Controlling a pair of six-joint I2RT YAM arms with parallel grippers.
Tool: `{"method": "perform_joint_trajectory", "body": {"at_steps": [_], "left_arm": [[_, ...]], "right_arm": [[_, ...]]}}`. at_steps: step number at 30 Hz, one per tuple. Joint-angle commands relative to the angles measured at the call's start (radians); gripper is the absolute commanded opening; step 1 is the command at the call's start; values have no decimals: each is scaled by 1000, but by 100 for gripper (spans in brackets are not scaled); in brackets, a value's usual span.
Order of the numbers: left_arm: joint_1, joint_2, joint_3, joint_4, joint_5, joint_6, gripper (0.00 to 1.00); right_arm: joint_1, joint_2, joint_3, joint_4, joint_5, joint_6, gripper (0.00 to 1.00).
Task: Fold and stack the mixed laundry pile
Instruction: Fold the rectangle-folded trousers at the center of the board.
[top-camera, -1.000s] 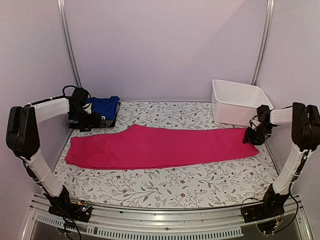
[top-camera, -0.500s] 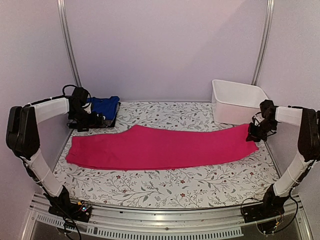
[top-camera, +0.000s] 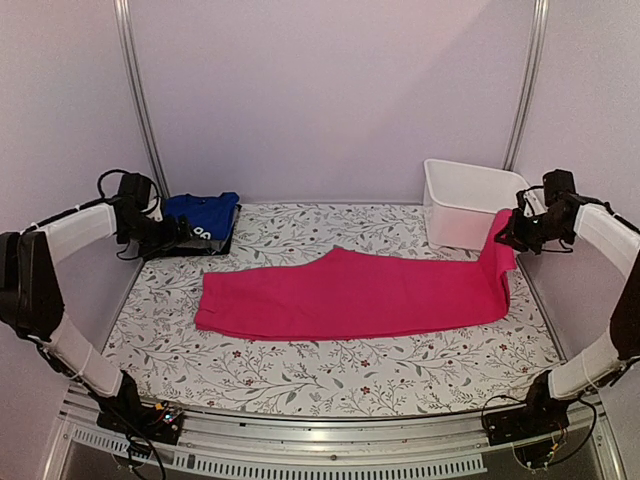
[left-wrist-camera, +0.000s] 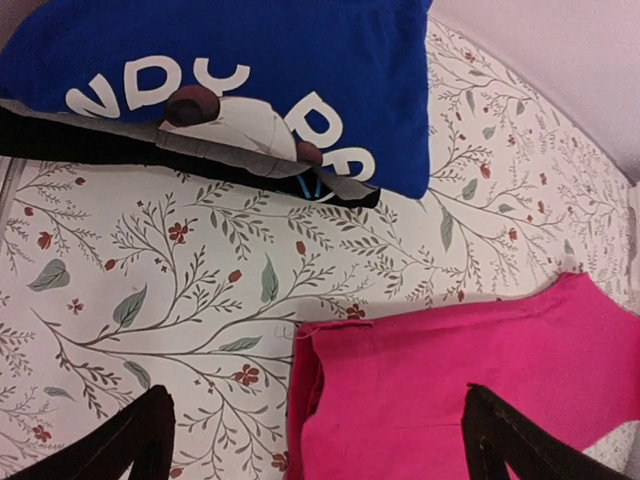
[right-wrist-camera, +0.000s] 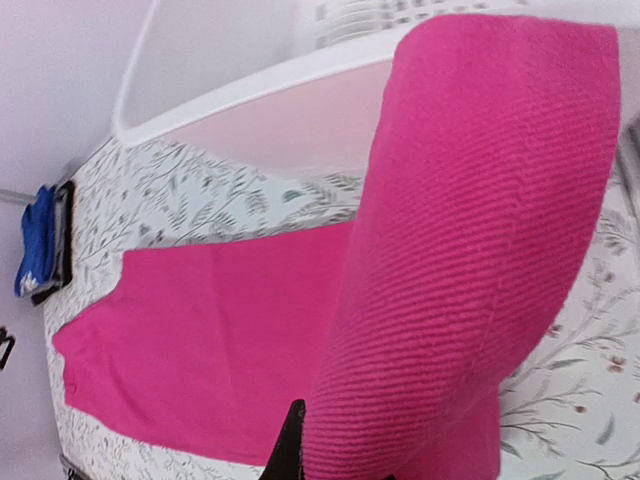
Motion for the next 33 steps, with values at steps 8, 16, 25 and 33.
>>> {"method": "perform_joint_trajectory", "body": {"at_steps": [8,16,25,33], "left_arm": [[33,-41,-85,69,157,-72,100],[33,-108,-142,71,145,-84,100],[39,-112,-157,54,139,-69,100],[42,-115,-160,49,141,-51,100]], "right_arm": [[571,415,307,176,-255,98,0],[745,788,536,113,-247,84,0],[719,791,203,141,-191,12,0],[614,555,-11,114,-131,-54,0]]}}
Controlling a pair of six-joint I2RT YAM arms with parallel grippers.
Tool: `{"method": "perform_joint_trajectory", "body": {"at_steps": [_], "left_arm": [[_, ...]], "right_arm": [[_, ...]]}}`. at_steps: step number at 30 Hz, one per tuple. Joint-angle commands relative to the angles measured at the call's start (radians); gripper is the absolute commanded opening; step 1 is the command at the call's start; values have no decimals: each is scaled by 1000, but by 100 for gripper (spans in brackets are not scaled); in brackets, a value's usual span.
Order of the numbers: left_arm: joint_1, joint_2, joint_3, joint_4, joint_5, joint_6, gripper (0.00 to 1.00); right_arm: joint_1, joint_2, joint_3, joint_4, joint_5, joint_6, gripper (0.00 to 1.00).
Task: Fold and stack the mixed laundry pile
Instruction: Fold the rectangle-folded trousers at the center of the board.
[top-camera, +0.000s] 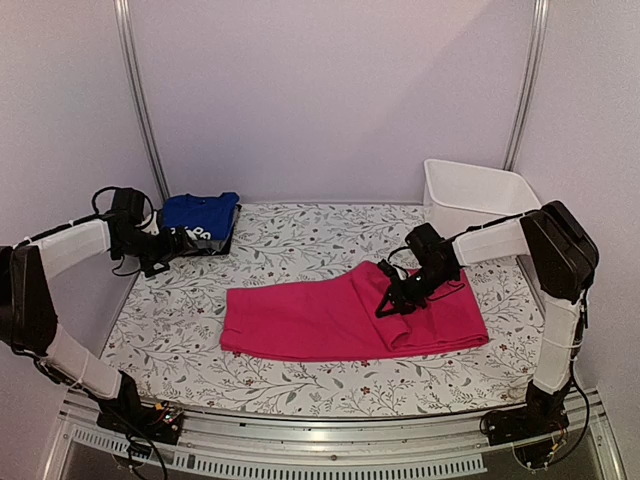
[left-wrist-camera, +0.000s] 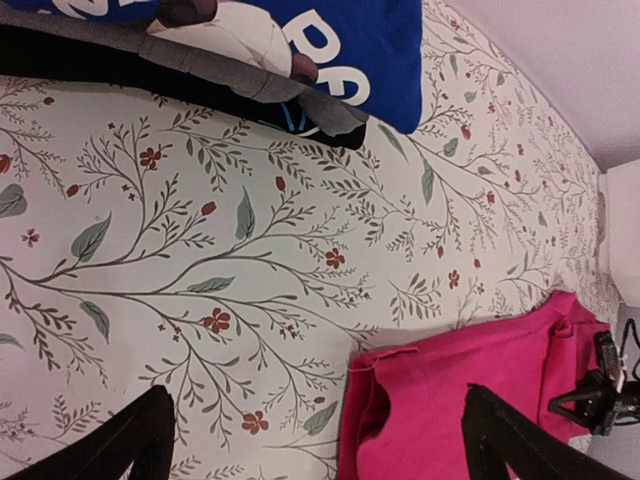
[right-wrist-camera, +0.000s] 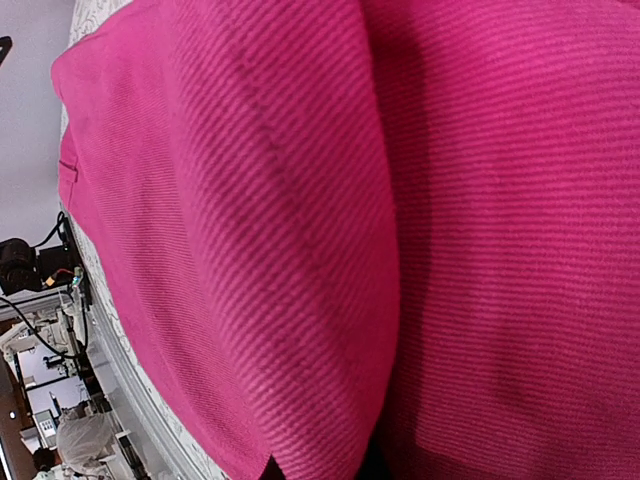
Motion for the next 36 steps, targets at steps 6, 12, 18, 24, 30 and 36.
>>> {"method": "perform_joint_trajectory", "body": {"at_steps": [6,12,18,24,30,36], "left_arm": [[13,-12,-29,0,6,20,100],[18,-26,-40,-9,3,29,100],[21,-40,-73,-14,20,45,100],[26,-53,-98,-18,30,78,100],[32,-73,-129,-9,40,103,100],[45,-108,-163,-16,41,128,100]], "right_arm": [[-33,-109,141,-199,44,-12,0],[80,-62,305,-214,7,74,0],[175,-41,297,-108,-49,222,0],[260,3,363,-73,-26,298,0],[303,82,444,6,-29,402,0],[352,170,566,21,-19,477,0]]}}
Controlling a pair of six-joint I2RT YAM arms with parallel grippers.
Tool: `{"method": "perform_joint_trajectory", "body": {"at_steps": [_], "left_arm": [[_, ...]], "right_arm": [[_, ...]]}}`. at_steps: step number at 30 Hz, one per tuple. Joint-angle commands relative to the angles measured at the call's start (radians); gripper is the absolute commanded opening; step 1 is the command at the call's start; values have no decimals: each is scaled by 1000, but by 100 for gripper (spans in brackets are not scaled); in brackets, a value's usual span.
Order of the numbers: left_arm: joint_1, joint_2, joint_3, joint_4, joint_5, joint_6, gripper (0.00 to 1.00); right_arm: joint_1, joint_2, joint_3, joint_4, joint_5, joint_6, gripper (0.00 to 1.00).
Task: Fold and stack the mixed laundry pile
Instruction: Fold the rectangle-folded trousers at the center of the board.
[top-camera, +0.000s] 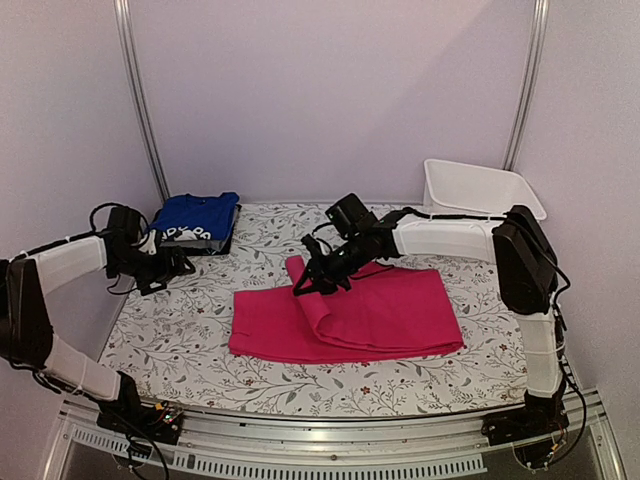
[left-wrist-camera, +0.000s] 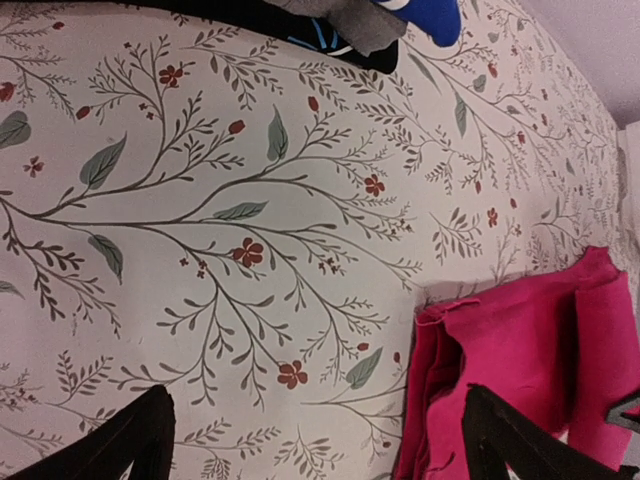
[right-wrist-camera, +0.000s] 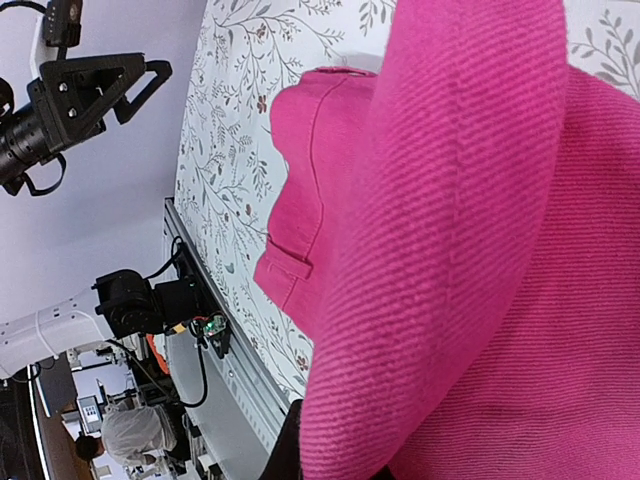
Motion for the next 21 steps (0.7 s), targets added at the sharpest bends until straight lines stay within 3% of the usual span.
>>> {"method": "perform_joint_trajectory", "body": {"at_steps": [1,21], "left_arm": [[19,-42,-28,-9,13,39,100],[28,-50,-31,-3,42,42,100]], "right_arm": [[48,64,91,73,-13,84,0],[96,211,265,141,14,208,0]]}}
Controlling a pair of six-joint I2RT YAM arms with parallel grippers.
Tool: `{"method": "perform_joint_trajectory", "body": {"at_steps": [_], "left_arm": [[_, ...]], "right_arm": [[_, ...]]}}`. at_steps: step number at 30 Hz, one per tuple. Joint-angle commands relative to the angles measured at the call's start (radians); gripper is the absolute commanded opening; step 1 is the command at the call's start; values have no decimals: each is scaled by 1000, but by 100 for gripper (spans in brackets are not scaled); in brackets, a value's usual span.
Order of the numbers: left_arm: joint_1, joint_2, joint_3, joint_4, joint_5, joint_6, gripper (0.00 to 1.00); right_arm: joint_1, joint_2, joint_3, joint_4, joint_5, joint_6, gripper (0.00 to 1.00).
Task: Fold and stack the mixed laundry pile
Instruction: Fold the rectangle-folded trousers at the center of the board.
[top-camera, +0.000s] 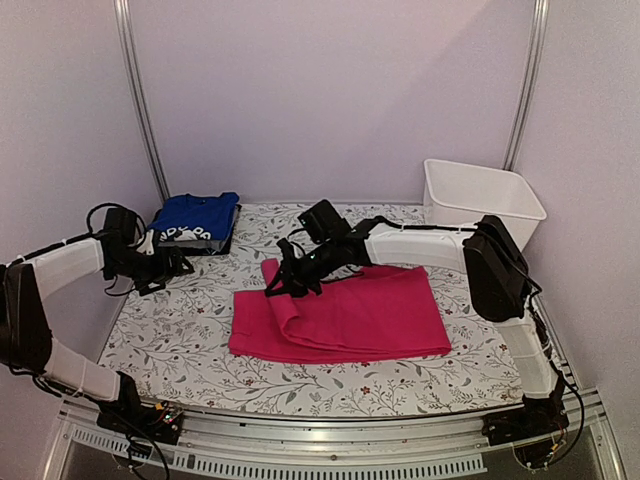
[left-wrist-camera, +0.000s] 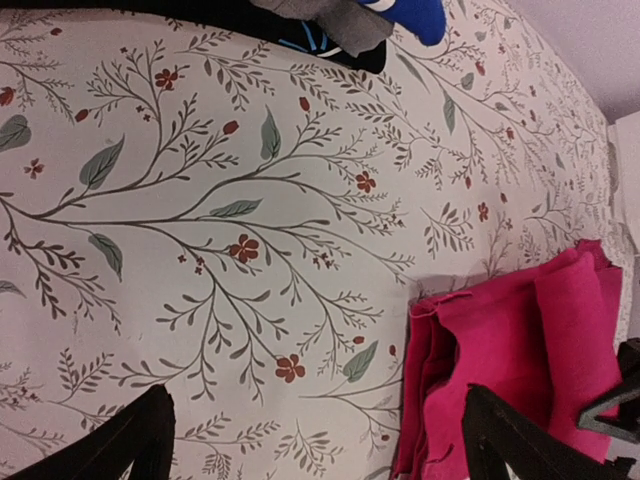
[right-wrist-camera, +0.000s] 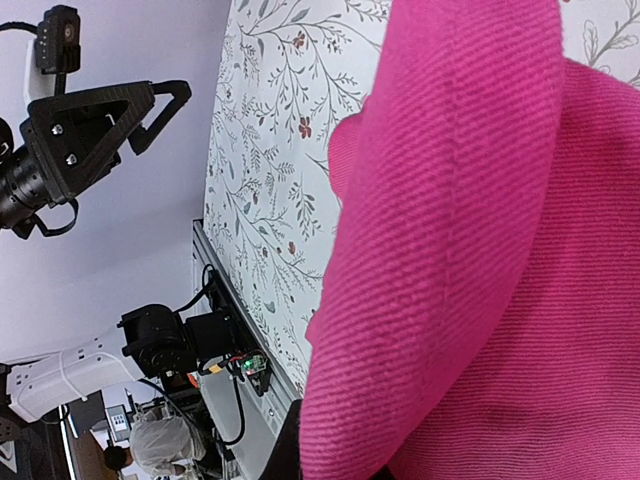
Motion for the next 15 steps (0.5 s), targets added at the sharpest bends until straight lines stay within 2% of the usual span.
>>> {"method": "perform_joint_trajectory", "body": {"at_steps": [1,15], "left_arm": [[9,-13,-11,0,15,14,100],[11,-6,-14,1,21,16,100]], "right_arm": [[22,51,57,64,-2,43,0],[41,101,145,76,-2,55,0]]}}
